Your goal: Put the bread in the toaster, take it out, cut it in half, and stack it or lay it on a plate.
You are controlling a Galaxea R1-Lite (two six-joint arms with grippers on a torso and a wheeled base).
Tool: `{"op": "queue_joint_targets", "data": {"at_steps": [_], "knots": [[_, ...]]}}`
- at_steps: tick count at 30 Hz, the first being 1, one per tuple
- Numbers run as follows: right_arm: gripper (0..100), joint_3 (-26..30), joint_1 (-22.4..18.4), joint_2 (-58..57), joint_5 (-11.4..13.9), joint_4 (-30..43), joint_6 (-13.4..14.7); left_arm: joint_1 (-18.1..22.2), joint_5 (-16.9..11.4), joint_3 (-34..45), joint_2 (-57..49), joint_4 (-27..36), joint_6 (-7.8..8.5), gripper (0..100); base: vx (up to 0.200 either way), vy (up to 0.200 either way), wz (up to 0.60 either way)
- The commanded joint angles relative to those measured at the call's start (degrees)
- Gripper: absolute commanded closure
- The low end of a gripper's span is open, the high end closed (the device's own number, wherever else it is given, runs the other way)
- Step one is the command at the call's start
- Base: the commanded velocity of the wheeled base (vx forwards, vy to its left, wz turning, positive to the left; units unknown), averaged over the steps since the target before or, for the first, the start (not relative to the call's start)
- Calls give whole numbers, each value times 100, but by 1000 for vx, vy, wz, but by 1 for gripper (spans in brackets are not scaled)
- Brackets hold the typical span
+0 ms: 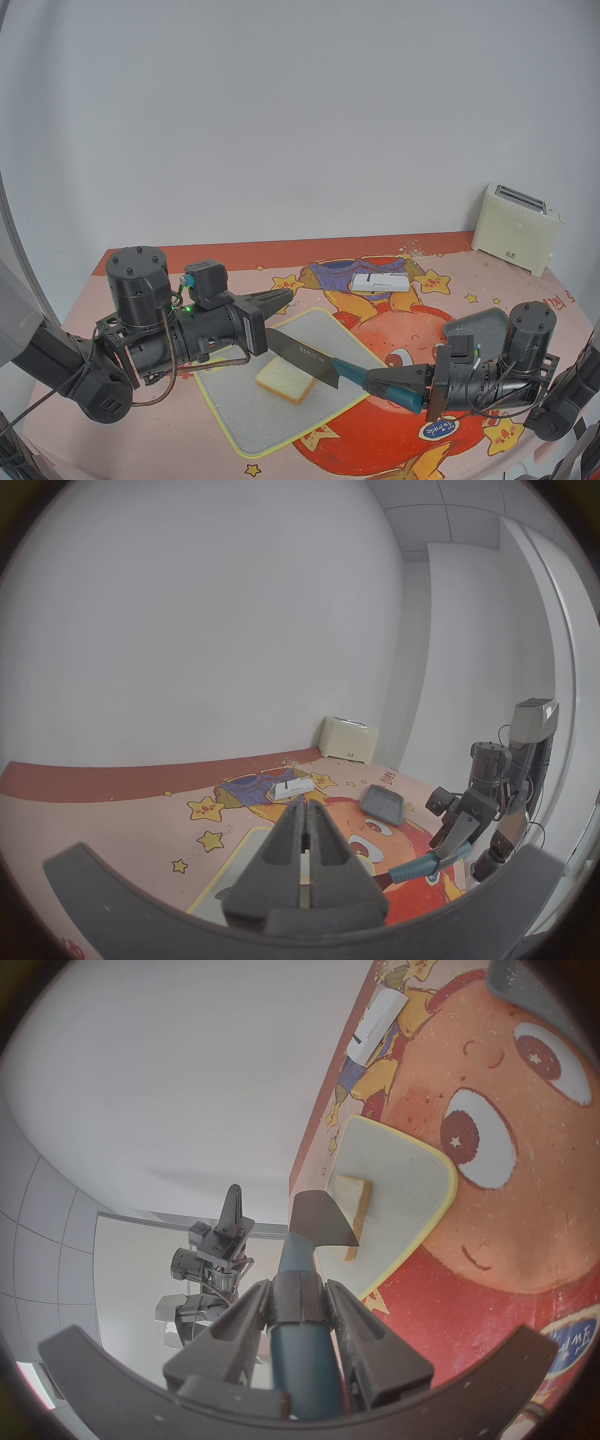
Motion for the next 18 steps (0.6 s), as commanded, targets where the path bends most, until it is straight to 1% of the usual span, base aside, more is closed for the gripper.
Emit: {"op": "queue_joint_targets", "data": {"at_steps": [1, 9, 12, 16, 18], "knots": [[100, 17, 5, 14, 1, 5, -1, -49, 10, -7, 26, 0, -4, 100, 0, 0, 0], [100, 96, 5, 14, 10, 5, -1, -67, 10, 64, 105, 0, -4, 100, 0, 0, 0], [100, 105, 5, 14, 10, 5, -1, -269, 10, 125, 131, 0, -4, 100, 0, 0, 0], [100, 105, -4, 22, 10, 5, -1, -304, 1, 239, 131, 0, -4, 100, 0, 0, 0], [100, 105, -4, 22, 10, 5, -1, -401, 1, 274, 149, 0, -4, 100, 0, 0, 0]]}}
